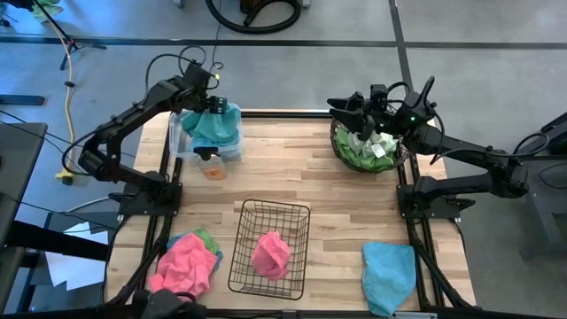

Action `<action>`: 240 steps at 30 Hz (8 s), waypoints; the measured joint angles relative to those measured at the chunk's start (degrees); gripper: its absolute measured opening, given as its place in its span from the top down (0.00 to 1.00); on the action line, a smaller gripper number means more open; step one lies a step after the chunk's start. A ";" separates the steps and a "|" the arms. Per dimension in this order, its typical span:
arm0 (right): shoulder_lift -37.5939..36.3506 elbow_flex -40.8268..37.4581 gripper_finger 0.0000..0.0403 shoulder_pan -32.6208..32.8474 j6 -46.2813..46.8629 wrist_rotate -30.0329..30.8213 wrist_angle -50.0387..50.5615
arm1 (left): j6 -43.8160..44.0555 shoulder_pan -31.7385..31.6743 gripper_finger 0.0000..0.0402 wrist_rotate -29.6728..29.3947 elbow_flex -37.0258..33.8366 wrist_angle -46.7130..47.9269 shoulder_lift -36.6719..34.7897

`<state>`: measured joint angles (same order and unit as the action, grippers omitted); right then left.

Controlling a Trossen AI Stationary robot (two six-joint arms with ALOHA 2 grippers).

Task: Sort microfiber towel by color & place in baskets
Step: Put the blue microfiber towel into the transparent bin

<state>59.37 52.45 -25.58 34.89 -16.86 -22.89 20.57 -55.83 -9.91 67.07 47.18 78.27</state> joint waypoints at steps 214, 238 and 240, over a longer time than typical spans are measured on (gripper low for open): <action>7.57 14.99 1.00 37.52 -2.64 41.75 58.03 | -6.27 38.55 0.54 7.54 -29.45 -60.07 -43.36; 19.88 16.15 1.00 25.92 -27.36 25.35 11.87 | -15.47 46.58 0.42 19.16 -12.78 -54.52 -17.34; 19.93 16.15 1.00 25.88 -27.46 24.77 10.41 | -15.25 46.58 0.42 20.69 -12.61 -56.48 -15.85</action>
<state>79.31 68.60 0.30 7.43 7.91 -12.48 5.32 -9.26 10.78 54.46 -9.31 62.42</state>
